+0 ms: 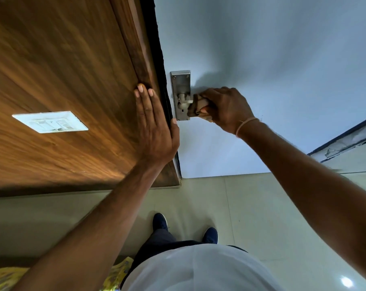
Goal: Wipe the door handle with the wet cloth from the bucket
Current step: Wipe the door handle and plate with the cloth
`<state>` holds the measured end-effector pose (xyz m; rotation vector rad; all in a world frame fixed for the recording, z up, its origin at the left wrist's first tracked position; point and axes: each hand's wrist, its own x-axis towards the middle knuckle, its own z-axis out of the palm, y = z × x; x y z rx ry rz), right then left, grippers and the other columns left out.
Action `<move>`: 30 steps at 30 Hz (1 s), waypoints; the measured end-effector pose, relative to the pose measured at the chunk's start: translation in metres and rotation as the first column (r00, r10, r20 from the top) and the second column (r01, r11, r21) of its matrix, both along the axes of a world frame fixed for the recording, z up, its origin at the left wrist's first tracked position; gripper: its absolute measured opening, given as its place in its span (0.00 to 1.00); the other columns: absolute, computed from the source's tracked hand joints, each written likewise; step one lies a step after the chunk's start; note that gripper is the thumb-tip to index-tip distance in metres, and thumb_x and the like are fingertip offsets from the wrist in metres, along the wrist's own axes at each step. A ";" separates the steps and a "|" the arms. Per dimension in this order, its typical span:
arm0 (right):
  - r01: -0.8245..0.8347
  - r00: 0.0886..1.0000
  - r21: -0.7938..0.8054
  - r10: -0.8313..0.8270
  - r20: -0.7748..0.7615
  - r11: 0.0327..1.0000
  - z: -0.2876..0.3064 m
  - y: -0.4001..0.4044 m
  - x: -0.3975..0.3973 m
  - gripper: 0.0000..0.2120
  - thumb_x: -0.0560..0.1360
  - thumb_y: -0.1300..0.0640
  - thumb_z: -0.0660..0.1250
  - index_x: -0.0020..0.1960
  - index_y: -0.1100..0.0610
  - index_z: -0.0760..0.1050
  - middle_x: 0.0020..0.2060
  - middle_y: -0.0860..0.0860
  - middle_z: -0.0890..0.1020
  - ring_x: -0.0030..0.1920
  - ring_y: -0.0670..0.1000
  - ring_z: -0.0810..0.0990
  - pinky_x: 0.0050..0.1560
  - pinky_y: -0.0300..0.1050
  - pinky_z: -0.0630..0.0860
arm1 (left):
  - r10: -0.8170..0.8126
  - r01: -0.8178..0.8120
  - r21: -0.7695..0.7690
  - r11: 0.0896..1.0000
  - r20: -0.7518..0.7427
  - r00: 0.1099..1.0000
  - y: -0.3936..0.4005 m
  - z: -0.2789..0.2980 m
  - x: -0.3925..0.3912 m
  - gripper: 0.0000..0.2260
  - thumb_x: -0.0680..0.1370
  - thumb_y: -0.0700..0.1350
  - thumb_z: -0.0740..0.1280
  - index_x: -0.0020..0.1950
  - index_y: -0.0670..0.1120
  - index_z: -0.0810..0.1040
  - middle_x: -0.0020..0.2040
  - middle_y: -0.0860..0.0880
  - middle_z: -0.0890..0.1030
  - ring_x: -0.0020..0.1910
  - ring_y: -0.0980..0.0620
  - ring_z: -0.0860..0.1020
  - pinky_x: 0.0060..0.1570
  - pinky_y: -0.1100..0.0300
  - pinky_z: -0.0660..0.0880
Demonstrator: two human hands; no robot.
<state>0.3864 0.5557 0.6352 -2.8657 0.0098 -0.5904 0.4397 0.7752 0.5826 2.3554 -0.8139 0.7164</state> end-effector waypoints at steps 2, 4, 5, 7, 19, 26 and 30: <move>0.044 0.998 0.015 -0.045 0.050 0.999 -0.006 0.003 0.000 0.12 0.80 0.52 0.68 0.61 0.54 0.82 0.51 0.54 0.87 0.48 0.63 0.83 0.49 0.53 0.78 | -0.004 0.004 0.009 1.000 0.007 1.000 0.001 0.001 0.002 0.37 0.84 0.44 0.65 0.84 0.29 0.50 0.85 0.27 0.53 0.86 0.28 0.52 0.85 0.34 0.56; 0.094 0.989 0.042 -0.098 0.113 0.995 -0.015 0.022 0.008 0.12 0.78 0.55 0.71 0.60 0.53 0.83 0.51 0.53 0.88 0.49 0.62 0.83 0.51 0.52 0.78 | -0.005 0.005 0.002 1.000 0.006 1.000 0.002 0.000 0.003 0.37 0.85 0.45 0.65 0.84 0.30 0.50 0.85 0.27 0.53 0.86 0.28 0.53 0.85 0.34 0.57; 0.113 0.983 0.054 -0.119 0.137 0.992 -0.020 0.034 0.013 0.13 0.77 0.56 0.72 0.61 0.53 0.84 0.52 0.52 0.88 0.50 0.61 0.84 0.52 0.51 0.78 | -0.005 0.005 0.002 1.000 0.008 1.000 0.002 -0.001 0.003 0.36 0.85 0.46 0.64 0.84 0.30 0.50 0.85 0.27 0.54 0.86 0.28 0.53 0.85 0.34 0.57; 0.102 0.975 0.063 -0.112 0.189 0.993 -0.028 0.054 0.020 0.14 0.76 0.59 0.73 0.62 0.54 0.84 0.54 0.52 0.88 0.53 0.60 0.85 0.56 0.51 0.79 | -0.001 0.000 0.010 1.000 0.014 1.000 0.004 -0.003 0.003 0.36 0.85 0.46 0.64 0.84 0.30 0.51 0.85 0.27 0.55 0.86 0.28 0.54 0.85 0.35 0.58; -0.033 0.915 -0.050 0.050 0.400 0.998 -0.054 0.024 0.011 0.14 0.80 0.62 0.73 0.66 0.58 0.84 0.61 0.56 0.86 0.61 0.60 0.85 0.63 0.55 0.79 | -0.014 0.014 0.011 1.000 -0.001 1.000 0.007 -0.002 0.003 0.36 0.85 0.45 0.66 0.85 0.31 0.53 0.85 0.28 0.55 0.86 0.29 0.54 0.85 0.36 0.57; -0.192 0.855 -0.314 0.315 0.411 0.930 -0.045 0.032 0.038 0.11 0.84 0.63 0.67 0.62 0.60 0.85 0.60 0.57 0.87 0.60 0.61 0.85 0.65 0.58 0.79 | -0.032 0.033 -0.010 0.999 0.007 0.999 0.008 -0.001 0.004 0.36 0.83 0.41 0.69 0.84 0.30 0.54 0.85 0.28 0.57 0.86 0.29 0.55 0.85 0.36 0.58; -0.251 0.882 -0.530 0.417 0.219 0.810 -0.035 0.051 0.060 0.16 0.84 0.62 0.60 0.44 0.55 0.85 0.42 0.53 0.85 0.51 0.60 0.84 0.64 0.54 0.79 | -0.031 0.030 -0.018 0.999 -0.015 0.999 0.006 -0.002 0.002 0.36 0.83 0.40 0.68 0.84 0.30 0.53 0.85 0.27 0.56 0.86 0.28 0.54 0.86 0.36 0.56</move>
